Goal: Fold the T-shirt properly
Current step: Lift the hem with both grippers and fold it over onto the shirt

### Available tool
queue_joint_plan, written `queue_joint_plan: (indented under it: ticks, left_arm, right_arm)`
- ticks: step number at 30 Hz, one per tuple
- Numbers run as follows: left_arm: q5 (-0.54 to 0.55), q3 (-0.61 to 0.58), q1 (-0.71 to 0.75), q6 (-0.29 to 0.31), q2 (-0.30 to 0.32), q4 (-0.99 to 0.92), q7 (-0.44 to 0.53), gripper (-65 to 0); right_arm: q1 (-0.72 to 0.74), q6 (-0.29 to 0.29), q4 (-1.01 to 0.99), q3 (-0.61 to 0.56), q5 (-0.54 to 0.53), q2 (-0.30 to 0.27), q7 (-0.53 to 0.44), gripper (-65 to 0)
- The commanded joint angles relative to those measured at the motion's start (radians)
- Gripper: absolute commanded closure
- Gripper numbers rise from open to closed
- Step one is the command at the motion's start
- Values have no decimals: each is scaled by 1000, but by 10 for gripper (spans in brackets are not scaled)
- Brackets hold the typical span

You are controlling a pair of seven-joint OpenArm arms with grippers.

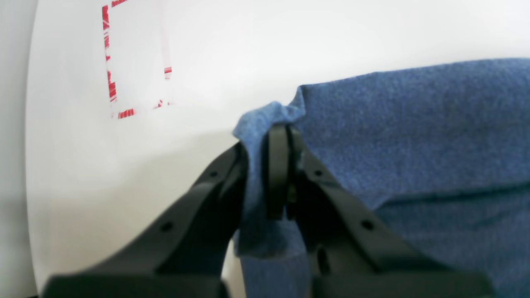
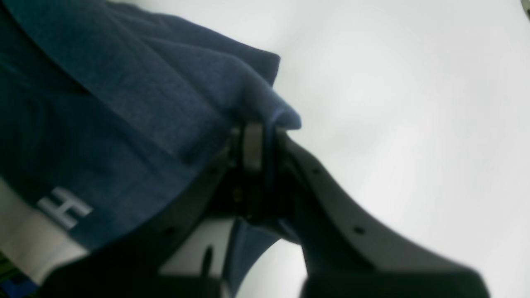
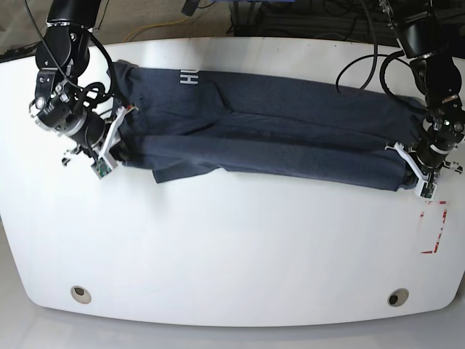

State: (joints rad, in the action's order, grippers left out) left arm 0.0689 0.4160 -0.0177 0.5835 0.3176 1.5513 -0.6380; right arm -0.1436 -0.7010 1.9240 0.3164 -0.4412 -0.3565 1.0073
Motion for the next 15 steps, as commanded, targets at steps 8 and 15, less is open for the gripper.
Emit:
queue_joint_plan:
  ticks: [8, 15]
  left_arm:
    - [2, 5, 98, -6, 25, 111, -47, 0]
    - [-4, 5, 160, 100, 45, 119, -65, -96]
  right_arm:
    - [-143, 3, 44, 43, 2, 47, -14, 0]
    - [-195, 3, 42, 43, 5, 60, -14, 0]
